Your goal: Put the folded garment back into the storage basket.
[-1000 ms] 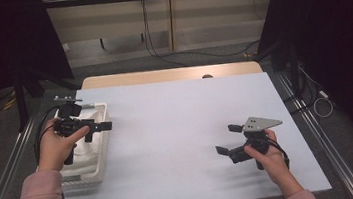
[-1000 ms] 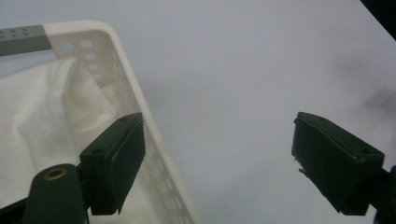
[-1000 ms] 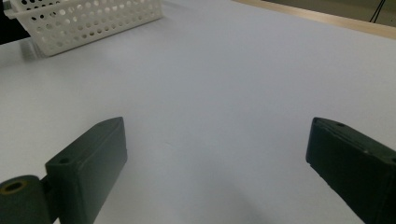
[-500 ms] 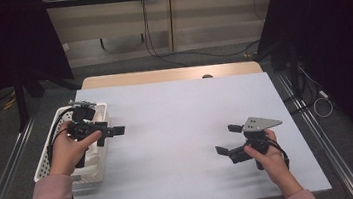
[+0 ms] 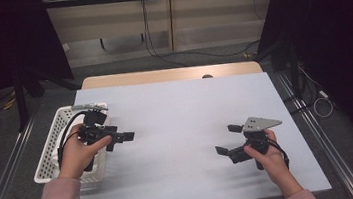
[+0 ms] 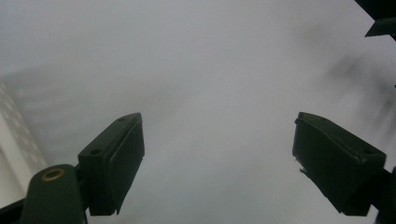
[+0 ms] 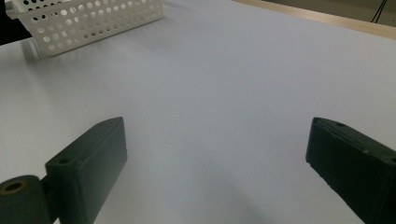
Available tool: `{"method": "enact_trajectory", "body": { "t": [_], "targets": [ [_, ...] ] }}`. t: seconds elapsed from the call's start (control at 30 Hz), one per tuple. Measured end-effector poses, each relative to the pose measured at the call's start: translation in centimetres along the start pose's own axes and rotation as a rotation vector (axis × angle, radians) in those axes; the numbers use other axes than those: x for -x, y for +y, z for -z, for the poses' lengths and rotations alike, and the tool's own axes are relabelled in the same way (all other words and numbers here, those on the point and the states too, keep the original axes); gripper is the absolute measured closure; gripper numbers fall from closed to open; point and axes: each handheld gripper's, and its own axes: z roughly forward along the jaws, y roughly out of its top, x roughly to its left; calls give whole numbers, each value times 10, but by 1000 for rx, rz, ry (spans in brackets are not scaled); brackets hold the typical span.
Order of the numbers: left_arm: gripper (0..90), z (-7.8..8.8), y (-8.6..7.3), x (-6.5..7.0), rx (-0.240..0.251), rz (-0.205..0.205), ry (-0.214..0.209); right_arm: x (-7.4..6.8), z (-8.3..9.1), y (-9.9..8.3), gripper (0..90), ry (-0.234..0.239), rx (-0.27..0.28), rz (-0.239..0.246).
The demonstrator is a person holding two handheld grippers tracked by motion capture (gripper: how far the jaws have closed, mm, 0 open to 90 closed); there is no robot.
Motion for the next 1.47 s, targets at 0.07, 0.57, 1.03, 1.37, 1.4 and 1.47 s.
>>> {"method": "enact_trajectory", "body": {
  "t": [0.07, 0.57, 1.03, 1.37, 1.4, 1.47],
  "targets": [
    [170, -2, 0, 2, -6, -3, 0, 0, 0, 0, 51, 0, 1, 1],
    [167, -25, -8, 20, -37, -35, -43, 0, 0, 0, 51, 4, 1, -2],
    [168, -37, -22, 26, -41, -36, -60, 0, -1, 0, 52, 7, 1, 4],
    [167, -46, -29, 26, -56, -30, -94, -1, -2, 1, 51, 10, 0, 4],
    [167, -46, -30, 27, -54, -31, -76, -1, -2, 1, 51, 9, -1, 2],
    [167, -46, -31, 28, -51, -33, -62, -1, -3, 1, 51, 7, -2, 2]
  ]
}}
